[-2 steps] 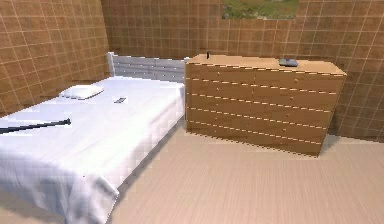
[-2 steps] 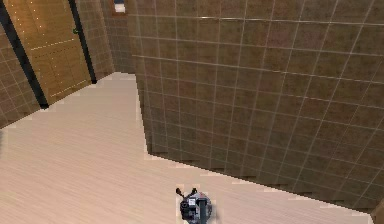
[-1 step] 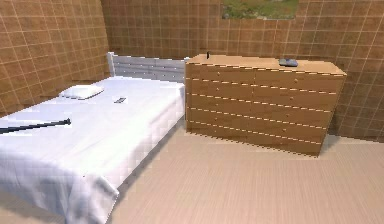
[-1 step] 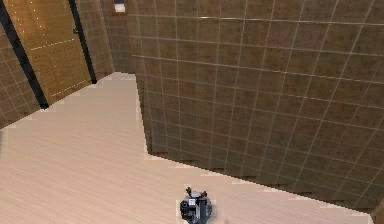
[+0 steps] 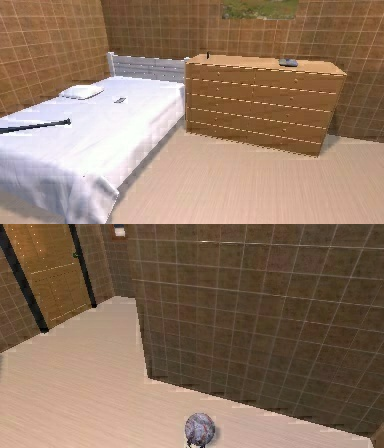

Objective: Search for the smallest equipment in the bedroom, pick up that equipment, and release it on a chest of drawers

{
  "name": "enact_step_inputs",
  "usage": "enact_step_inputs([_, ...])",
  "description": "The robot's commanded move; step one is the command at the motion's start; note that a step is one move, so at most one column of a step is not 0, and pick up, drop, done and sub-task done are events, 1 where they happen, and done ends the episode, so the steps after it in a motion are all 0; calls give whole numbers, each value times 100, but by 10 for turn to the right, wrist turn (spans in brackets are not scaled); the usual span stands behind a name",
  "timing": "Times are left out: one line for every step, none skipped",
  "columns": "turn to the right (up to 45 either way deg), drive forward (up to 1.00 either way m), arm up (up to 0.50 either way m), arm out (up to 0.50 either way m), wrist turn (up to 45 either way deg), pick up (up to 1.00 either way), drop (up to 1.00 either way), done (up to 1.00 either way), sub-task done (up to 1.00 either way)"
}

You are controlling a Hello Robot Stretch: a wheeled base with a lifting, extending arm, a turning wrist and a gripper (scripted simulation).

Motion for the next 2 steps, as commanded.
enact_step_inputs([0, 0, 0, 0, 0, 100, 0, 0, 0])
enact_step_inputs([0, 0, 10, 0, 0, 0, 0, 0, 0])
